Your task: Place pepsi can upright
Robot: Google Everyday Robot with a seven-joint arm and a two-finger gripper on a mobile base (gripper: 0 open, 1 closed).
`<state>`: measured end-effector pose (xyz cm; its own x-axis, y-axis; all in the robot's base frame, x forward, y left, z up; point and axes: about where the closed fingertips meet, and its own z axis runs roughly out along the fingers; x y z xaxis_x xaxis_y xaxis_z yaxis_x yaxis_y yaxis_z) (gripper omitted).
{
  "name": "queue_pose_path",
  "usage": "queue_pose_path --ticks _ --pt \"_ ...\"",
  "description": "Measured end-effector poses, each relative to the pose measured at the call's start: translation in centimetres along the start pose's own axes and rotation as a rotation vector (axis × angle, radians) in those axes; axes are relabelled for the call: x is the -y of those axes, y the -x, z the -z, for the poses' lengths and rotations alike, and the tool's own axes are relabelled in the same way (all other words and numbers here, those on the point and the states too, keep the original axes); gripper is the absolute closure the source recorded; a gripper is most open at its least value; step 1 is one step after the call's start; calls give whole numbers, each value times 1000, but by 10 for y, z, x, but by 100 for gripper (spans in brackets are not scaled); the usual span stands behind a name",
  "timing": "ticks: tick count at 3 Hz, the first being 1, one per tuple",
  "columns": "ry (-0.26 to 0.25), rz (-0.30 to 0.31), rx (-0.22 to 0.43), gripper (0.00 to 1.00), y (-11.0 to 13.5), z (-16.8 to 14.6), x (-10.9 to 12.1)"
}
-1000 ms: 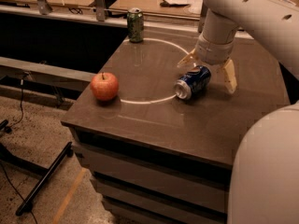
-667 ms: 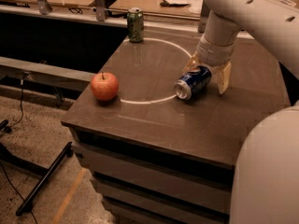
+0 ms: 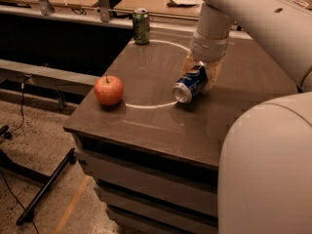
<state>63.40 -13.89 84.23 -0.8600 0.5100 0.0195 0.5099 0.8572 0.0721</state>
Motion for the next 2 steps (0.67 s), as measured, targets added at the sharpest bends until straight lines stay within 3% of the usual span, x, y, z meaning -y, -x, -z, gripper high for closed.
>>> queue_pose_path --ticks 1,2 --pt "24 70 -20 100 -8 12 -18" --pt "128 112 -15 100 -3 27 -15"
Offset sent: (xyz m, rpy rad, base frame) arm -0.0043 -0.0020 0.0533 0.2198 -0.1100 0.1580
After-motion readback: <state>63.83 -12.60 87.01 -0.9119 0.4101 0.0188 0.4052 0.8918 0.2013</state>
